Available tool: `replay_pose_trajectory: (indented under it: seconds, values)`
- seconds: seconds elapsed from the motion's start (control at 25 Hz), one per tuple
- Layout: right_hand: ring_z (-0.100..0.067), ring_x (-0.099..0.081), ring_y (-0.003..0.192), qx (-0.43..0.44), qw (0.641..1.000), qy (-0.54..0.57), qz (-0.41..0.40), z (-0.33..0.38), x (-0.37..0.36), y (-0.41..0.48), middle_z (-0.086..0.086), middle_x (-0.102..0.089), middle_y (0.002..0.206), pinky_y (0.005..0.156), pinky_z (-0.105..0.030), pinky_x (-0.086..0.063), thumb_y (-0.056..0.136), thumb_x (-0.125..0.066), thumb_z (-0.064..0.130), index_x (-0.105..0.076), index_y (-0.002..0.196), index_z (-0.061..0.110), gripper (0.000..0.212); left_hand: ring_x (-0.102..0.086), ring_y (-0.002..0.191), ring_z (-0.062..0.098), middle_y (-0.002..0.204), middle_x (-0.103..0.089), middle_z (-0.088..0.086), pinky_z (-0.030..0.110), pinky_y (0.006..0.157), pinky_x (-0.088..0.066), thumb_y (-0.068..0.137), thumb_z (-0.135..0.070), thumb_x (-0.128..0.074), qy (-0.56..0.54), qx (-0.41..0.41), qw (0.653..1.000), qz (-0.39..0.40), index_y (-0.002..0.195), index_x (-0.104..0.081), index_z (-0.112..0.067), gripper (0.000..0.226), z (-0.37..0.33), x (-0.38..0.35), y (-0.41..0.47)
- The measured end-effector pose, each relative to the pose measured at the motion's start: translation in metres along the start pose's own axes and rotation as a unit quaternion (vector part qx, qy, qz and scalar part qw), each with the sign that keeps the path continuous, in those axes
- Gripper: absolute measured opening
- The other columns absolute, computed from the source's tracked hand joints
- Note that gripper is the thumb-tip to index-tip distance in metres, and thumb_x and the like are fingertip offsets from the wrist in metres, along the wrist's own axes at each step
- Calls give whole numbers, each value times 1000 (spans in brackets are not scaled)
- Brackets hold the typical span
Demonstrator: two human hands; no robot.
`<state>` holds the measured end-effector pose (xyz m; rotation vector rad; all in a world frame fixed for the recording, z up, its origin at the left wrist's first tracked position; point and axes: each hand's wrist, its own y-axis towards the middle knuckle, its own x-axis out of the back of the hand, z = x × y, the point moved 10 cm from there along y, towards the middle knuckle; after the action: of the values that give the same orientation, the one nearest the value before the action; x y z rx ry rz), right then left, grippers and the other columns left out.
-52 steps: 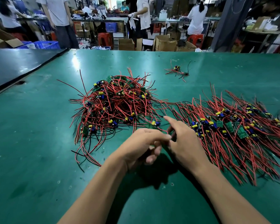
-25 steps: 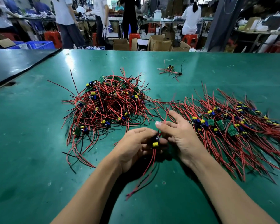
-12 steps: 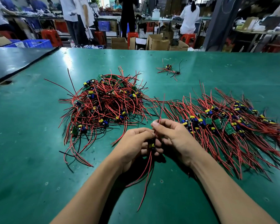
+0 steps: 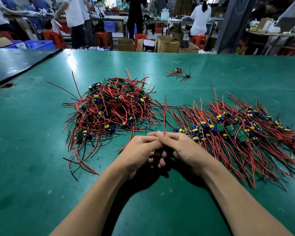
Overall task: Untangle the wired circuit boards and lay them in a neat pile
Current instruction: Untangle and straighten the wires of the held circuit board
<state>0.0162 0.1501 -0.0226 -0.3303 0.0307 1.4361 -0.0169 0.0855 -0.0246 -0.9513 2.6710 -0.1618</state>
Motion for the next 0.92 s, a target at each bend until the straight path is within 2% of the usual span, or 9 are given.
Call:
replay_pose_trajectory:
  seconds: [0.12, 0.28, 0.4, 0.48, 0.6, 0.72, 0.76, 0.84, 0.92]
  values:
    - [-24, -61, 46, 11, 999, -35, -24, 2, 11, 2, -11, -58, 58, 47, -26, -51, 96, -60, 41, -76, 108, 12, 36, -57, 45, 20, 63, -63, 11, 23, 45, -49, 94, -7, -58, 29, -19, 999, -10, 70, -73, -8, 29, -2, 0, 0]
    - [-22, -58, 46, 41, 991, -38, -120, 8, 33, 4, -9, -63, 61, 48, -29, -52, 96, -63, 42, -79, 94, 14, 32, -58, 48, 22, 66, -64, 13, 25, 49, -50, 94, -7, -57, 25, -31, 999, -31, 78, -73, -3, 23, -2, 0, 3]
    - [-13, -61, 53, 87, 972, -10, -220, 20, 58, 2, -4, -71, 73, 46, -25, -49, 100, -59, 35, -78, 82, 12, 35, -58, 48, 21, 65, -64, 13, 25, 50, -50, 95, -7, -57, 30, -23, 999, 4, 79, -71, -3, 21, 0, -10, 2]
    - [-9, -63, 57, 104, 958, 40, -264, 26, 71, -1, -1, -74, 76, 50, -23, -50, 103, -53, 32, -74, 81, 12, 36, -59, 48, 21, 64, -64, 11, 25, 51, -49, 95, -7, -57, 43, -16, 998, 32, 77, -70, -6, 22, 2, -18, 1]
    - [-12, -65, 56, 79, 951, 194, -226, 17, 65, 2, -4, -71, 70, 51, -24, -54, 104, -48, 37, -68, 74, 12, 43, -58, 48, 22, 63, -63, 12, 26, 52, -48, 94, -8, -58, 46, -15, 998, 27, 76, -71, -7, 22, 3, -19, 2]
    - [-17, -69, 60, 41, 933, 315, -166, 10, 50, 6, -7, -72, 74, 56, -28, -59, 102, -50, 40, -72, 62, 13, 52, -56, 44, 22, 59, -61, 13, 23, 47, -47, 92, -7, -58, 40, -26, 999, -3, 74, -70, -4, 21, 2, -14, 2]
    - [-17, -71, 64, 40, 939, 306, -150, 11, 46, 7, -8, -74, 80, 59, -29, -60, 101, -50, 41, -74, 67, 12, 51, -55, 43, 22, 59, -60, 13, 23, 45, -47, 92, -7, -59, 35, -34, 999, -12, 75, -70, -3, 21, 1, -12, 2]
    - [-16, -69, 67, 34, 970, 206, -123, 11, 36, 6, -8, -75, 89, 59, -30, -59, 96, -53, 46, -76, 87, 10, 44, -54, 41, 21, 58, -58, 13, 24, 42, -47, 94, -9, -59, 20, -57, 998, -33, 76, -68, 0, 22, -3, -8, 2]
    - [-16, -60, 53, 15, 991, 94, -90, 4, 20, 7, -7, -70, 77, 47, -28, -53, 91, -61, 44, -75, 99, 7, 40, -53, 39, 20, 58, -58, 13, 24, 40, -46, 96, -10, -58, 4, -72, 995, -65, 78, -67, 3, 23, -5, 1, 3]
